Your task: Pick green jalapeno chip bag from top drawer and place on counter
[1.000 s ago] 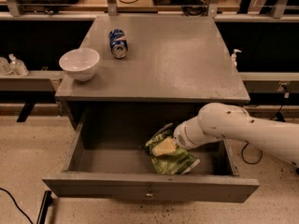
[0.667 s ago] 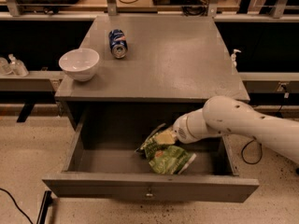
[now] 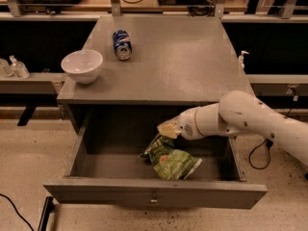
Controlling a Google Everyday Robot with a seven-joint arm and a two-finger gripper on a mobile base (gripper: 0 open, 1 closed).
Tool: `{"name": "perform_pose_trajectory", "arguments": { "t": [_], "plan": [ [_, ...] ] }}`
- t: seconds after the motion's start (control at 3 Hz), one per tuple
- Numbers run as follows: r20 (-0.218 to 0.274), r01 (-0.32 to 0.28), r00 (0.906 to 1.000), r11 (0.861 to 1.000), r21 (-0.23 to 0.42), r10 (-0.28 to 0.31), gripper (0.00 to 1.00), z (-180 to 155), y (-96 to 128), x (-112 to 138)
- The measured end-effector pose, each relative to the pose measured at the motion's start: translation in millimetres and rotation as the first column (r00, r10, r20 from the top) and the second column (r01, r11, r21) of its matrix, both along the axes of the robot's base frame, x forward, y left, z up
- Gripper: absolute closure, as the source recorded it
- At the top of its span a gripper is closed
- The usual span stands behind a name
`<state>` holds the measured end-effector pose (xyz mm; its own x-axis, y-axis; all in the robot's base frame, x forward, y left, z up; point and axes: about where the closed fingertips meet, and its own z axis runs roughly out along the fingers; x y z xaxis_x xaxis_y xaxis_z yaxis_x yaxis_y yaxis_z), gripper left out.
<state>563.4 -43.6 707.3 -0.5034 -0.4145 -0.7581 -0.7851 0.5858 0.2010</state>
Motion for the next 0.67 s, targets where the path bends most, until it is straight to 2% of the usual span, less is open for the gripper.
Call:
{"name": "perform_pose_trajectory", "arguments": {
  "t": [0.33,0.67],
  "plan": [
    [-0.01,-0.053,0.9986,0.998,-0.029,0.053,0.0,-3,7,-7],
    [-0.097,-0.052,0.9946,0.987,-0.155,0.038,0.0,-25,4,-18]
  ]
}}
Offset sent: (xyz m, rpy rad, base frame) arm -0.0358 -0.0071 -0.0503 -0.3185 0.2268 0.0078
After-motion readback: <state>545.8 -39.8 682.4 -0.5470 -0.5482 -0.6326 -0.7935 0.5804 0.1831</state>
